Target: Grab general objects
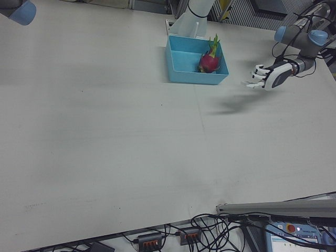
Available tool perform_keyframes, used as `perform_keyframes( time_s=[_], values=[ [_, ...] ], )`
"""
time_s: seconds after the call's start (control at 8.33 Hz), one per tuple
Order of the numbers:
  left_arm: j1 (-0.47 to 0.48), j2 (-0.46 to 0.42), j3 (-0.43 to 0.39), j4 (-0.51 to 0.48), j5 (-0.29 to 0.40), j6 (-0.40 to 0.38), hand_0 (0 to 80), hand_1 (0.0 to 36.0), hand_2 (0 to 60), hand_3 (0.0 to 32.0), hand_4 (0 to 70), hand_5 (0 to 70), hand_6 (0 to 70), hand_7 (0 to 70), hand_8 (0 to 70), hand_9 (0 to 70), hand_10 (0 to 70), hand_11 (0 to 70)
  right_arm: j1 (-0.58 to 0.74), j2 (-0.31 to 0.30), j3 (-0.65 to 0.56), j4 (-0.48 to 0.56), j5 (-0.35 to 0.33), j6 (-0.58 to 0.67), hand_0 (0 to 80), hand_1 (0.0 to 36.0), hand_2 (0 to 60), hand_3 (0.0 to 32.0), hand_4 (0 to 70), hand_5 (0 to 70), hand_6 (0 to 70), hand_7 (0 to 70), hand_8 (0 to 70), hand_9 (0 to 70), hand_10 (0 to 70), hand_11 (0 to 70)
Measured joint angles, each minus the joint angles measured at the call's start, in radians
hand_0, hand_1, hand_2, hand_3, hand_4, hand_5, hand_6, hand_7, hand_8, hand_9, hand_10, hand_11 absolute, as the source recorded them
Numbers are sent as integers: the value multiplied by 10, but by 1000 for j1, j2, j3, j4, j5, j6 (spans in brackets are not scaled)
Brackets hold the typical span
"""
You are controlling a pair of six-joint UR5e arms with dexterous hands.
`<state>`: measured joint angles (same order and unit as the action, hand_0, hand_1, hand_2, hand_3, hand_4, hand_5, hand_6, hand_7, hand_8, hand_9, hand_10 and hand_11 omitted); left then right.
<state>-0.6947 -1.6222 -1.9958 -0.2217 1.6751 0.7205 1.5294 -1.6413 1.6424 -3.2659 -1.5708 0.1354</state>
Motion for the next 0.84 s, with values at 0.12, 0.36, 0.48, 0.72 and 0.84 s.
perform_keyframes(
  time_s=[0.12,0.36,0.48,0.72,0.84],
  values=[
    [-116,14,26,-12,26,-14,800,360,600,0,651,700,700,700,140,186,92,177,0,0,0,0,0,1,0,0,0,0,0,0,0,0,0,0,0,0],
    [-287,18,143,-34,48,-23,800,360,600,0,505,700,700,700,146,186,219,367,0,0,0,0,0,0,0,0,0,0,0,0,0,0,0,0,0,0],
    [-369,-2,237,-50,49,-23,800,360,600,0,484,700,700,700,143,186,214,359,0,0,0,0,0,0,0,0,0,0,0,0,0,0,0,0,0,0],
    [-526,-99,458,-85,43,-18,800,360,600,0,471,700,700,700,144,186,215,361,0,0,0,0,0,1,0,0,0,0,0,0,0,0,0,0,0,0],
    [-577,-130,561,-120,22,-13,800,360,600,0,450,700,700,700,142,186,208,351,0,0,0,0,0,1,0,0,0,0,0,0,0,0,0,0,0,0]
  ],
)
